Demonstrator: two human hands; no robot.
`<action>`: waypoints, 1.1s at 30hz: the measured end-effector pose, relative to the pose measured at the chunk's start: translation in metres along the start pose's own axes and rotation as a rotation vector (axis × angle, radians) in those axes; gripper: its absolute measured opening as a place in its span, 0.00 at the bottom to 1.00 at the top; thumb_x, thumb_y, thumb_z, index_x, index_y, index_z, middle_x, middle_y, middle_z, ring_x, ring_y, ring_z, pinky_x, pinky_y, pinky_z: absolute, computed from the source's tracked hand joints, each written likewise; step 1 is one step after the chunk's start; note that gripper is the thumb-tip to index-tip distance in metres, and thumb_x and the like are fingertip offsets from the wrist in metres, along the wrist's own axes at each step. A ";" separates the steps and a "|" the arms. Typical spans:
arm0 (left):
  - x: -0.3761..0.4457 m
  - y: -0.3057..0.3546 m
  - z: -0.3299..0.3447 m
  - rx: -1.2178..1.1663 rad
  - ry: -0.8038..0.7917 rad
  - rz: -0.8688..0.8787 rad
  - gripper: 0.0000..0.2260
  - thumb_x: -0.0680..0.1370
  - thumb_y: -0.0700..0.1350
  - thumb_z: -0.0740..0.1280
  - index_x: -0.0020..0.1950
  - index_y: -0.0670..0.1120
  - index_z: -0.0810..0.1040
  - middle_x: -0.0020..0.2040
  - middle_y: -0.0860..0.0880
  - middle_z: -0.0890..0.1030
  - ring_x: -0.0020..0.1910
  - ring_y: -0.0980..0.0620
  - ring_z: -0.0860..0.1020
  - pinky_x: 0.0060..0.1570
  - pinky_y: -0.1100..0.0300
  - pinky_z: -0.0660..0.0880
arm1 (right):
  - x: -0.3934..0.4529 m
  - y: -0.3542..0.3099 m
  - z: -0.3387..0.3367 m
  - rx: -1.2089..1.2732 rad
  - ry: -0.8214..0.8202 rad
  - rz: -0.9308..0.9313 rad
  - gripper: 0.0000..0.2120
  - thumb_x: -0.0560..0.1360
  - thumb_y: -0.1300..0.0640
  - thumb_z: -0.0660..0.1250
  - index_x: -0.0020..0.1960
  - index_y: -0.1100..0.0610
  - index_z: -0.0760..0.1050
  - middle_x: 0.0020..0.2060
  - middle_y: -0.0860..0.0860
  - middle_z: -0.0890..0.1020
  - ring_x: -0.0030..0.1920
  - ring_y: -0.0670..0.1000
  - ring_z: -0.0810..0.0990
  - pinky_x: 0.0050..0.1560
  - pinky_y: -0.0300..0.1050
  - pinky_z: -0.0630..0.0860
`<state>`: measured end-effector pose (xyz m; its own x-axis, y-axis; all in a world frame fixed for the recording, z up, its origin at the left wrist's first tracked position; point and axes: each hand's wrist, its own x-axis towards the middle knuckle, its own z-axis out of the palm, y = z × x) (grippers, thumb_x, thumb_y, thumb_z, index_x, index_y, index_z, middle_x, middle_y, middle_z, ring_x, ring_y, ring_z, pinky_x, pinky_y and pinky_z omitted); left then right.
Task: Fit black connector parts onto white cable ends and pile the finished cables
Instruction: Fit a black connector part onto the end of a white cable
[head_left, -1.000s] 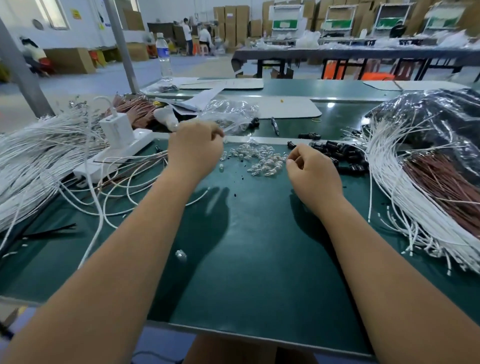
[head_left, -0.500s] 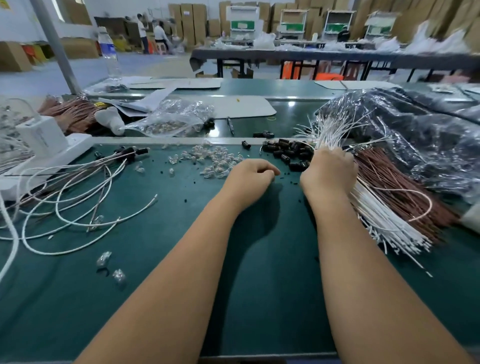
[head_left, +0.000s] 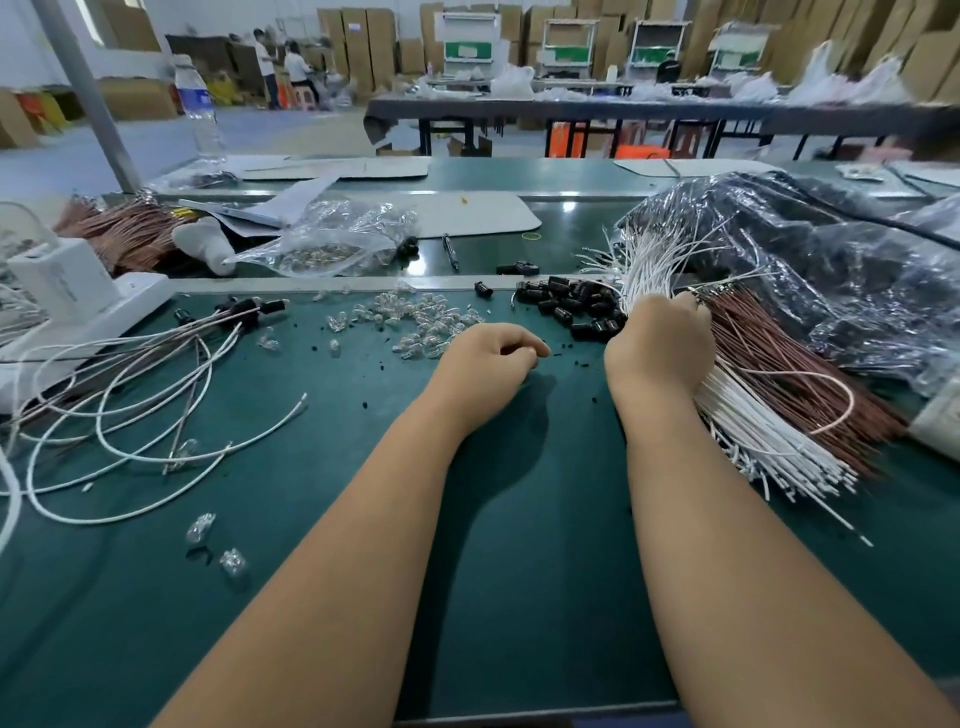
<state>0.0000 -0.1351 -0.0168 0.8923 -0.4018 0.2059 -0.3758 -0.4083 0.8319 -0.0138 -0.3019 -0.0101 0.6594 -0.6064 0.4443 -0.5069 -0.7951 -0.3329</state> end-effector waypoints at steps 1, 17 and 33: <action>0.000 0.000 0.000 -0.011 0.001 -0.006 0.11 0.79 0.43 0.61 0.50 0.53 0.83 0.45 0.55 0.83 0.32 0.67 0.74 0.37 0.68 0.69 | 0.001 0.001 0.000 0.025 0.011 0.009 0.08 0.74 0.67 0.63 0.52 0.64 0.76 0.57 0.61 0.76 0.59 0.62 0.72 0.48 0.51 0.70; 0.001 0.000 0.000 -0.077 0.002 -0.037 0.11 0.78 0.42 0.62 0.48 0.54 0.83 0.44 0.57 0.83 0.42 0.67 0.78 0.42 0.67 0.71 | -0.006 -0.014 0.005 0.276 -0.173 -0.252 0.17 0.77 0.68 0.55 0.61 0.60 0.76 0.60 0.58 0.69 0.45 0.58 0.75 0.44 0.49 0.70; 0.007 0.000 -0.002 -0.395 0.157 0.007 0.14 0.81 0.38 0.61 0.63 0.53 0.73 0.52 0.47 0.80 0.47 0.52 0.81 0.46 0.61 0.79 | -0.015 -0.041 0.006 1.113 -0.355 -0.085 0.06 0.73 0.60 0.72 0.40 0.51 0.79 0.35 0.48 0.81 0.36 0.44 0.78 0.39 0.33 0.74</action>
<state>0.0071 -0.1363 -0.0144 0.9288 -0.2615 0.2625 -0.2842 -0.0482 0.9575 0.0002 -0.2598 -0.0081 0.8748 -0.3789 0.3020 0.1963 -0.2927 -0.9359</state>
